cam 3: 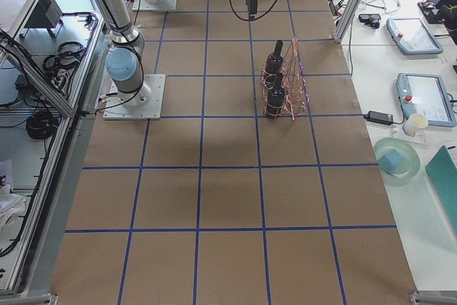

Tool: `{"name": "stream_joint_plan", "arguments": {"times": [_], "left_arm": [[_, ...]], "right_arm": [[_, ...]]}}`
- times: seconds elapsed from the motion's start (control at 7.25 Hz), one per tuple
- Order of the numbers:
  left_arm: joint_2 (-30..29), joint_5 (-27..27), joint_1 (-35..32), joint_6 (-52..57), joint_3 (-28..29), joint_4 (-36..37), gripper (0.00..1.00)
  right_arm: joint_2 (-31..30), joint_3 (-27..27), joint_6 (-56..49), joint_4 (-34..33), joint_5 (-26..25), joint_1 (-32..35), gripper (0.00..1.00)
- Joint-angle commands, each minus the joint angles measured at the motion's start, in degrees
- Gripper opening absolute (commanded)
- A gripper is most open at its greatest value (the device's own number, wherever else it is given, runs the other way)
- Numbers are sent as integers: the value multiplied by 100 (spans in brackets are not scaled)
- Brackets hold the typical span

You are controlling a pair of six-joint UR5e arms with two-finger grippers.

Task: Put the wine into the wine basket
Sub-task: 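Close the left gripper around the black bottle's neck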

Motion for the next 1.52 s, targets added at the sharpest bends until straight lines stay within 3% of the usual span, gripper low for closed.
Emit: {"name": "stream_joint_plan", "arguments": {"times": [0.0,0.69,0.83,1.1,1.38], "left_arm": [[6,4,6,0,-1,-20,57],[50,21,24,0,-1,-248,55],[50,21,24,0,-1,-249,41],[41,12,24,0,-1,-249,0],[137,4,15,-8,25,-249,0]], "right_arm": [[0,-7,3,0,0,-6,100],[0,2,-6,9,-9,-6,100],[0,2,-6,9,-9,-6,100],[0,2,-6,9,-9,-6,100],[0,2,-6,9,-9,-6,100]]}}
